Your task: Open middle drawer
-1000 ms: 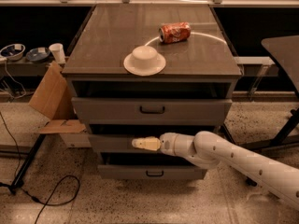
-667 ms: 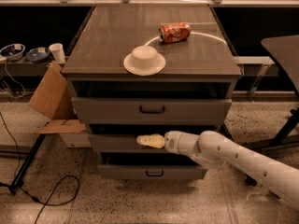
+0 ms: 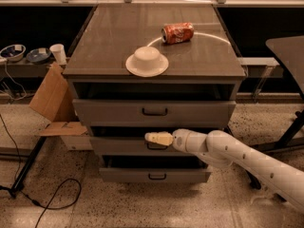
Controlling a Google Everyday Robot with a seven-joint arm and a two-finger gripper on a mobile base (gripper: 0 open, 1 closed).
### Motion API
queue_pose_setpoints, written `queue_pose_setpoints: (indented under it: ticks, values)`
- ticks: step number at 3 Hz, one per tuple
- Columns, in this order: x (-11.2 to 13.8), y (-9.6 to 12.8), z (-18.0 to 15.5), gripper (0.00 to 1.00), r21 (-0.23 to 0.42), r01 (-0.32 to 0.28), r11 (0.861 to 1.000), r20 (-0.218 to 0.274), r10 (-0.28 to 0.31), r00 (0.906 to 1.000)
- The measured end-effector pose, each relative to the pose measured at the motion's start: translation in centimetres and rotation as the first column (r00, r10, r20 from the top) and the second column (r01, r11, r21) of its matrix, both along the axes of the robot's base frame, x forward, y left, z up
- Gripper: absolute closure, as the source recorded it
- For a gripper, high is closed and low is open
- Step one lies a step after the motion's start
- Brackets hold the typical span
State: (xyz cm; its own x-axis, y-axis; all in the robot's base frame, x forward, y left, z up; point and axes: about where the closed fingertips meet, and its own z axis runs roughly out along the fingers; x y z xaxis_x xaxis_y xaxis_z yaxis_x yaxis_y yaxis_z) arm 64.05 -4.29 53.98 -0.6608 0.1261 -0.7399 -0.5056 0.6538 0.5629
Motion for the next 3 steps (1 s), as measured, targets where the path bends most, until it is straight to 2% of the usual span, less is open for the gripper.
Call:
queue_pose_setpoints:
  ticks: [1,2,3]
  values:
    - [1.9,-0.7,-0.1,0.00,0.003,0.008,1.000,0.011,-0.008,0.9999]
    - [2.6,-1.0,-0.3,0.00,0.003,0.016,1.000,0.005,-0.016,0.9999]
    - [3.8,-1.3,-2.2,0.00,-0.011,0.034,0.999,-0.052,-0.034,0.9981]
